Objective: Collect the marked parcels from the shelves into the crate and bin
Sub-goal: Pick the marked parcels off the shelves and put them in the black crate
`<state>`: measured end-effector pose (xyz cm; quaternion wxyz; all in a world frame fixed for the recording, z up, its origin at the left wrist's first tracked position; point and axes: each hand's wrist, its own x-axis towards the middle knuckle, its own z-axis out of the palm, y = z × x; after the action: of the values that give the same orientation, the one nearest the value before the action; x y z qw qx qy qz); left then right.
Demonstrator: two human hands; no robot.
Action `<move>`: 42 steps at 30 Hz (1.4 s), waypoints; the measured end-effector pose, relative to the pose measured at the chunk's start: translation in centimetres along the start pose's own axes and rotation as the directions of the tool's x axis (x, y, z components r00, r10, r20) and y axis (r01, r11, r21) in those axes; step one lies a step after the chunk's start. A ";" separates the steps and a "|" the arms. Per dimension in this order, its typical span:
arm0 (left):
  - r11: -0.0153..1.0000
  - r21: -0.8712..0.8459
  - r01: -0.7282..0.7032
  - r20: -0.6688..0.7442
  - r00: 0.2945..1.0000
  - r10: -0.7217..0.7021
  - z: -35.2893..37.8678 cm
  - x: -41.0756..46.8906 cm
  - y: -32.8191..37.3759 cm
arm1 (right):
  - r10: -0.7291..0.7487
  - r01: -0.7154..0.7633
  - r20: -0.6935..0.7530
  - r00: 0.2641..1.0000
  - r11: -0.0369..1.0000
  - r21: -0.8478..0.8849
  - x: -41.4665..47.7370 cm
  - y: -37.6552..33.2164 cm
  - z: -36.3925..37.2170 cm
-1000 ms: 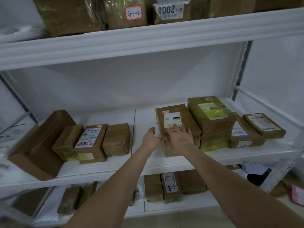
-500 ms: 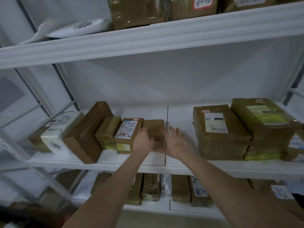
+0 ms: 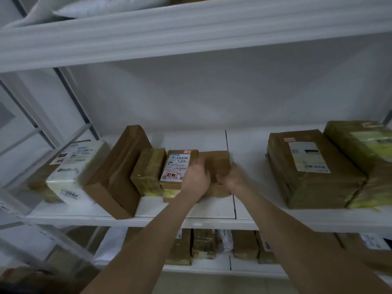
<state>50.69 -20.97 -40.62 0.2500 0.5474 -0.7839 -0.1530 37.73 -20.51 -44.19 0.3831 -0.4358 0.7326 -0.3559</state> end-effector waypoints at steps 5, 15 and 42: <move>0.989 -0.061 0.133 0.141 0.982 -0.123 0.8 0.8 1.5 | 0.136 -0.156 0.132 0.982 0.975 0.159 -2.5 0.2 -2.7; 0.758 -0.476 0.445 0.319 0.891 -0.323 0.5 0.4 3.9 | 0.131 -0.167 0.119 0.984 0.907 0.385 -4.8 0.9 -5.8; 0.328 -0.834 0.443 0.405 0.896 -0.181 -2.5 -1.2 7.9 | -0.054 -0.074 0.209 0.976 0.823 0.563 -8.7 0.6 -14.8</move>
<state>46.29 -16.95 -34.77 0.3769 0.4379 -0.4725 -0.6655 27.48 -9.63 -35.79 0.5741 -0.3343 0.5500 -0.5061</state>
